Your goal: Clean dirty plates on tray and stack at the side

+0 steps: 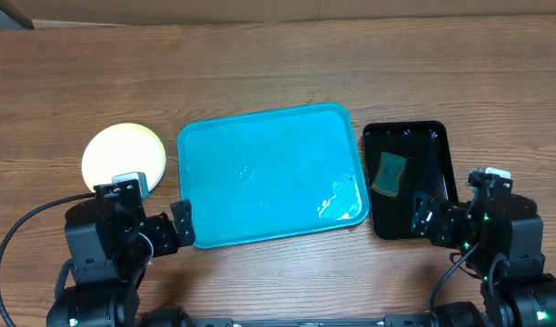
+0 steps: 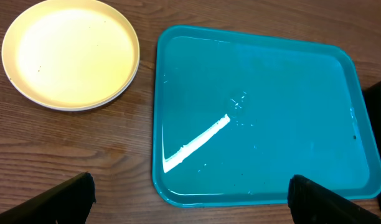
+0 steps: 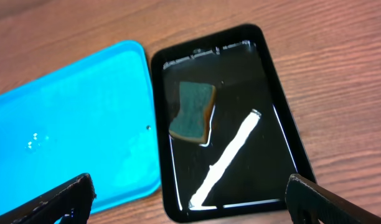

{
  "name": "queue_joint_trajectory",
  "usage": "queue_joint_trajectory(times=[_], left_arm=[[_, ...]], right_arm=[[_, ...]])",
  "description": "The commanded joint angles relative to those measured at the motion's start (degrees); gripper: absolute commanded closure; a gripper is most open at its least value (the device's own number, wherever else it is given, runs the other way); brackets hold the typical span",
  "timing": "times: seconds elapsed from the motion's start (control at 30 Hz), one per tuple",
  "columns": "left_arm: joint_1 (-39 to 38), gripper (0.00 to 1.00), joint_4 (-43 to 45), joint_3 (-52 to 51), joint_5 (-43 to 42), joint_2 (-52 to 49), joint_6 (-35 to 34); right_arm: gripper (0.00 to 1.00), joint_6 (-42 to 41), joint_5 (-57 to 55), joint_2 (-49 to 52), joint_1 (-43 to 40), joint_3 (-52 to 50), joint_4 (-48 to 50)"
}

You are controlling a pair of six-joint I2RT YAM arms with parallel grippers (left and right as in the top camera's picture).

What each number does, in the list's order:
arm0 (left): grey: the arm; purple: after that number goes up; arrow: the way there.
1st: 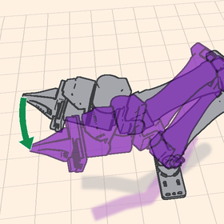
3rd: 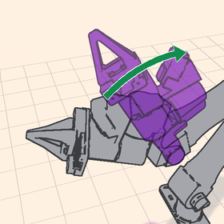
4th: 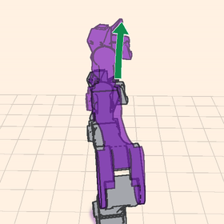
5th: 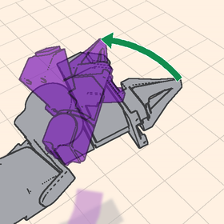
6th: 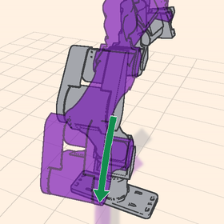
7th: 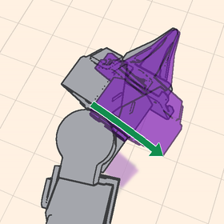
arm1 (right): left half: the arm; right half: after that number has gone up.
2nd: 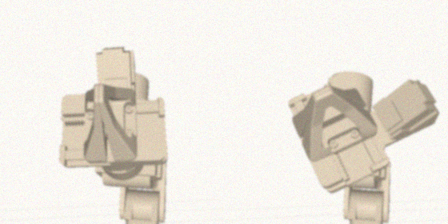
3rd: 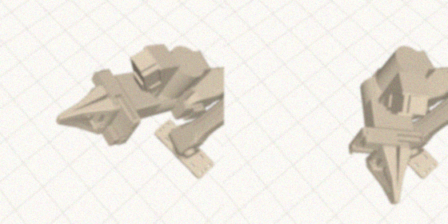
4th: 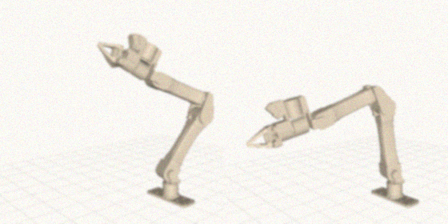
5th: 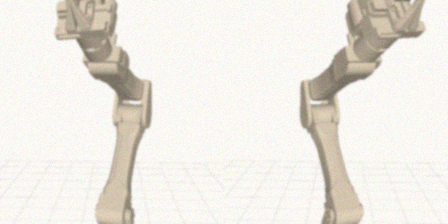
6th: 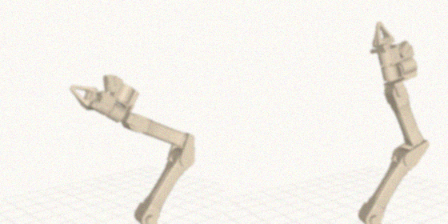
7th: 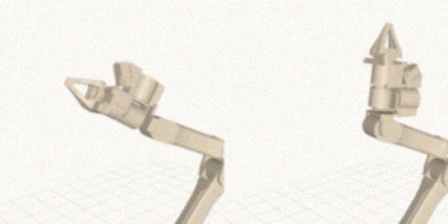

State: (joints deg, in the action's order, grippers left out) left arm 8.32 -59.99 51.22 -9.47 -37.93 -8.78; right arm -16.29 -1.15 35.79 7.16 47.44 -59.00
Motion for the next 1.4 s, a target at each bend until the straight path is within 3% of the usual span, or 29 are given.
queue_joint_trajectory(times=[0.0,0.2,0.4,0.6,0.7,0.93,1.23,1.37], left_arm=[[-0.11,0.0,0.04,-0.46,-0.59,0.07,0.46],[-0.11,0.0,0.04,-0.46,-0.61,0.07,0.46],[-0.11,0.0,0.04,-0.46,-0.61,0.07,0.46],[-0.11,0.0,0.04,-0.46,-0.61,0.07,0.44],[-0.11,0.0,0.04,-0.46,-0.61,0.07,0.44],[-0.11,0.0,0.02,-0.46,-0.61,0.07,0.44],[-0.11,0.0,0.02,-0.46,-0.61,0.07,0.44],[-0.11,0.0,0.04,-0.46,-0.59,0.07,0.44]], right_arm=[[0.0,0.22,-2.32,-1.05,-0.28,-0.35,0.46],[0.0,2.16,-3.54,-7.98,-1.14,-0.39,3.15],[0.0,9.27,-3.54,-20.98,-1.2,-1.57,6.32],[0.0,9.29,-3.96,-31.26,-2.38,-7.08,10.23],[0.0,9.29,-3.76,-35.69,-3.41,-13.14,17.05],[0.0,9.29,-3.58,-35.43,-3.87,-25.94,35.76],[0.0,9.29,-3.06,-35.58,-4.02,-45.62,67.36],[0.0,12.52,-0.46,-35.63,-4.35,-46.99,63.45]])
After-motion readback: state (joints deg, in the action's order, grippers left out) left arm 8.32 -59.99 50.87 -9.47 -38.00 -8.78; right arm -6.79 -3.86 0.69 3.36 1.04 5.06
